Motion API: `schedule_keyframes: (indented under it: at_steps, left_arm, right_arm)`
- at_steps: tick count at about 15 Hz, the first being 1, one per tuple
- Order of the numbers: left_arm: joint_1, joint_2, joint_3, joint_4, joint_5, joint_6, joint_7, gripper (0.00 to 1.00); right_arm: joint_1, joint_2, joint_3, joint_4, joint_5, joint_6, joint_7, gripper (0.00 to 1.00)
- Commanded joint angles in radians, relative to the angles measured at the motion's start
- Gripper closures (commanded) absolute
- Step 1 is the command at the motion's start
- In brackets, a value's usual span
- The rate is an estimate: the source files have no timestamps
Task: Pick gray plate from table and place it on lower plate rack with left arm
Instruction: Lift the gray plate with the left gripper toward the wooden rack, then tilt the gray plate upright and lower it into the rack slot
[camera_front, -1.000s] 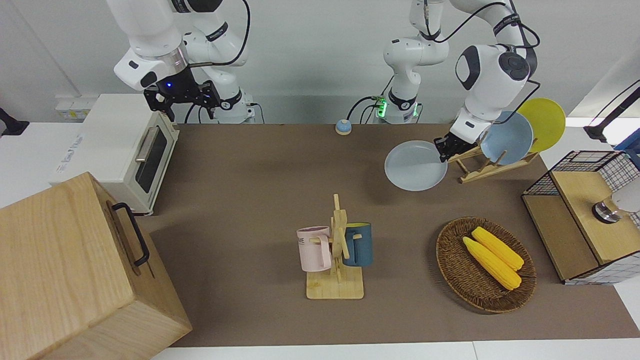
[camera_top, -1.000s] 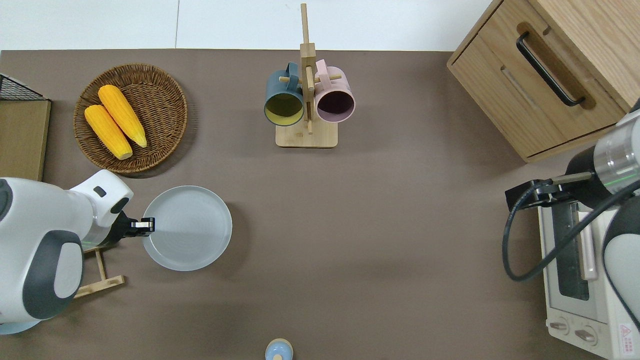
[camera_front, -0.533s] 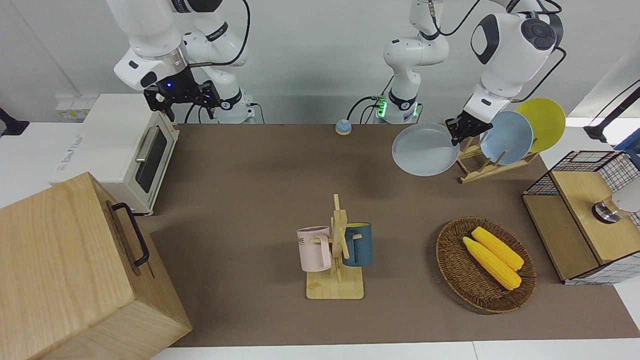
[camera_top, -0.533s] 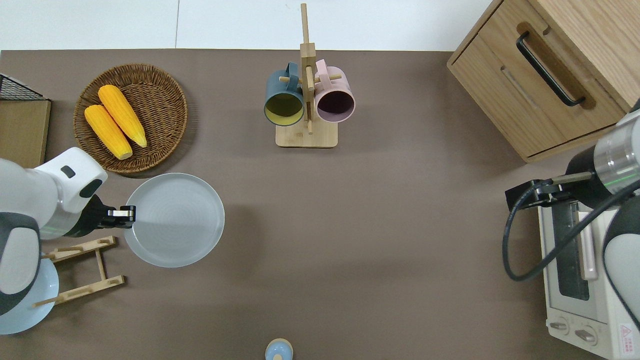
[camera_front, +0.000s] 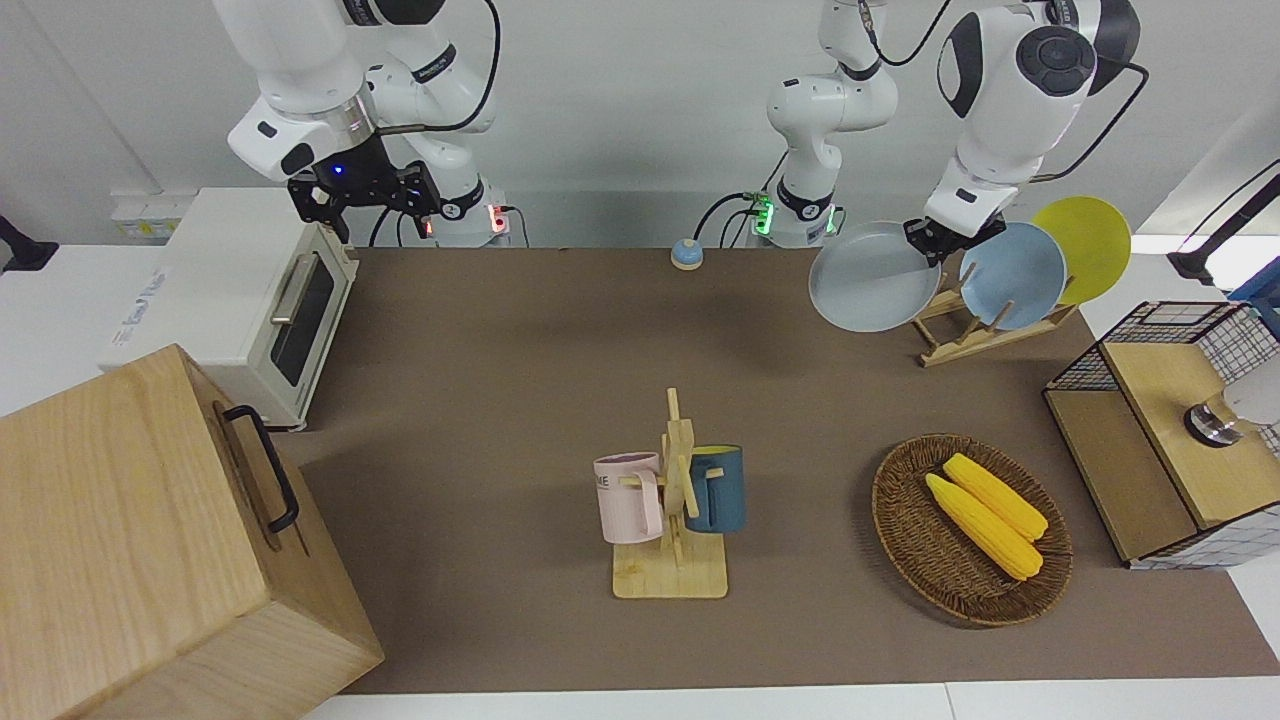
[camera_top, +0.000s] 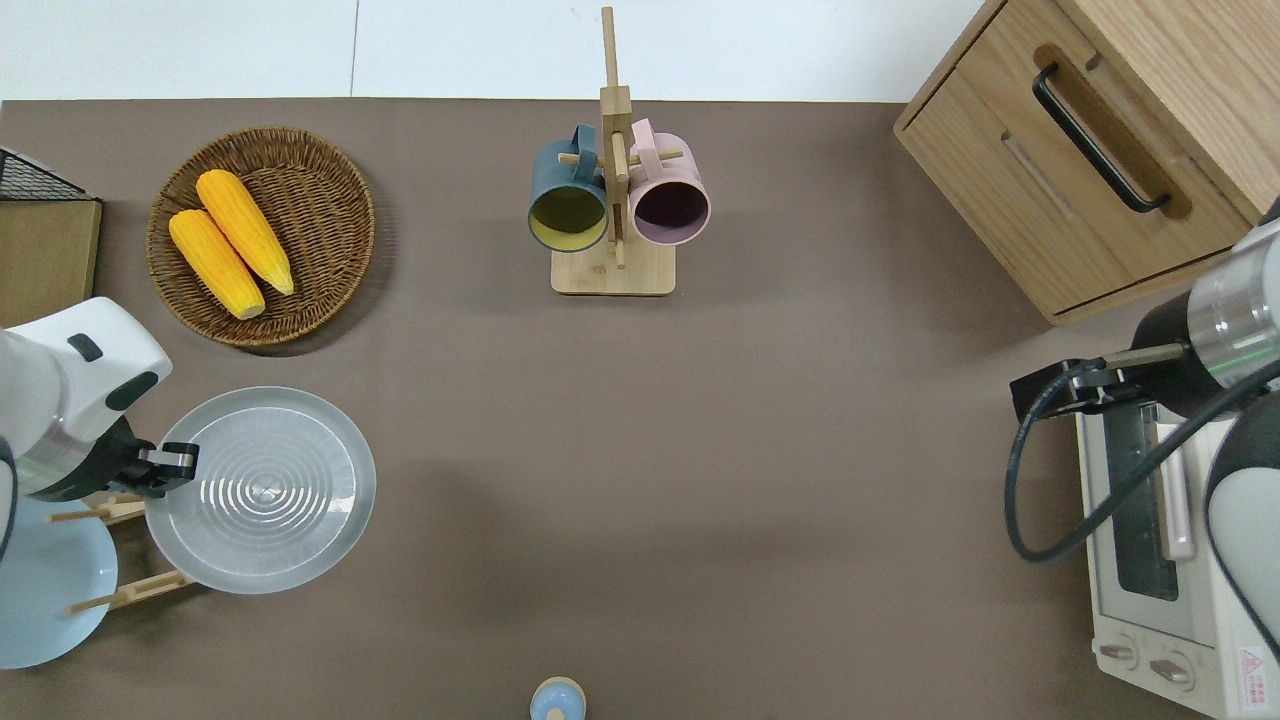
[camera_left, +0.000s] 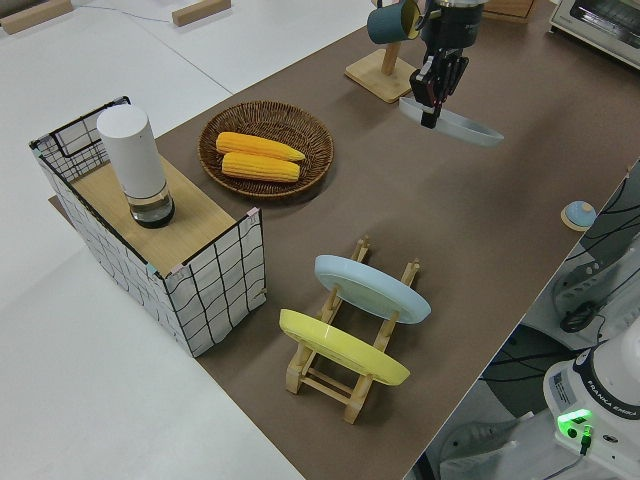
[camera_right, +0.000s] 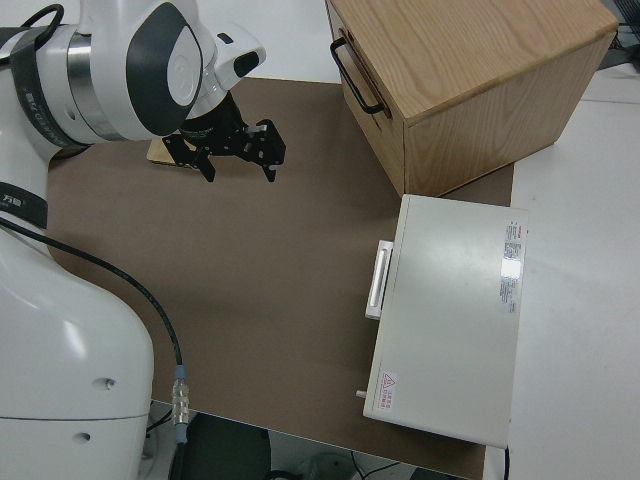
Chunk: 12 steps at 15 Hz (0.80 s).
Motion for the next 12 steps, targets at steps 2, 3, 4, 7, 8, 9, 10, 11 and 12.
schedule_keyframes:
  at_steps: [2,3,4,7,8,9,10,11,12]
  left_arm:
    - [-0.015,0.019,-0.050,0.020,0.241,-0.089,-0.019,1.00]
    - [-0.015,0.023,-0.061,0.020,0.293,-0.107,-0.019,1.00]
    - [-0.013,0.028,-0.071,0.019,0.336,-0.124,-0.019,1.00]
    - [-0.015,0.052,-0.078,0.017,0.439,-0.172,-0.019,1.00]
    - [-0.015,0.061,-0.078,0.017,0.471,-0.187,-0.019,1.00]
    - [-0.015,0.066,-0.078,0.016,0.499,-0.199,-0.020,1.00]
    - [-0.015,0.068,-0.078,0.011,0.519,-0.207,-0.020,1.00]
    - [-0.015,0.069,-0.078,0.005,0.537,-0.218,-0.030,1.00]
    - [-0.015,0.078,-0.078,0.002,0.556,-0.236,-0.060,1.00]
  right_arm:
    - [-0.023,-0.002,0.021,0.006,-0.006,-0.011,0.012,0.017]
    - [-0.023,-0.002,0.021,0.007,-0.006,-0.011,0.012,0.017]
    - [-0.023,-0.002,0.021,0.007,-0.006,-0.011,0.012,0.017]
    - [-0.023,-0.004,0.021,0.007,-0.006,-0.011,0.012,0.017]
    - [-0.023,-0.002,0.021,0.007,-0.006,-0.011,0.012,0.017]
    - [-0.023,-0.002,0.021,0.007,-0.006,-0.012,0.012,0.017]
    - [-0.023,-0.002,0.020,0.007,-0.006,-0.011,0.012,0.017]
    - [-0.023,-0.002,0.021,0.007,-0.006,-0.011,0.012,0.017]
    - [-0.023,-0.004,0.021,0.007,-0.006,-0.011,0.012,0.017]
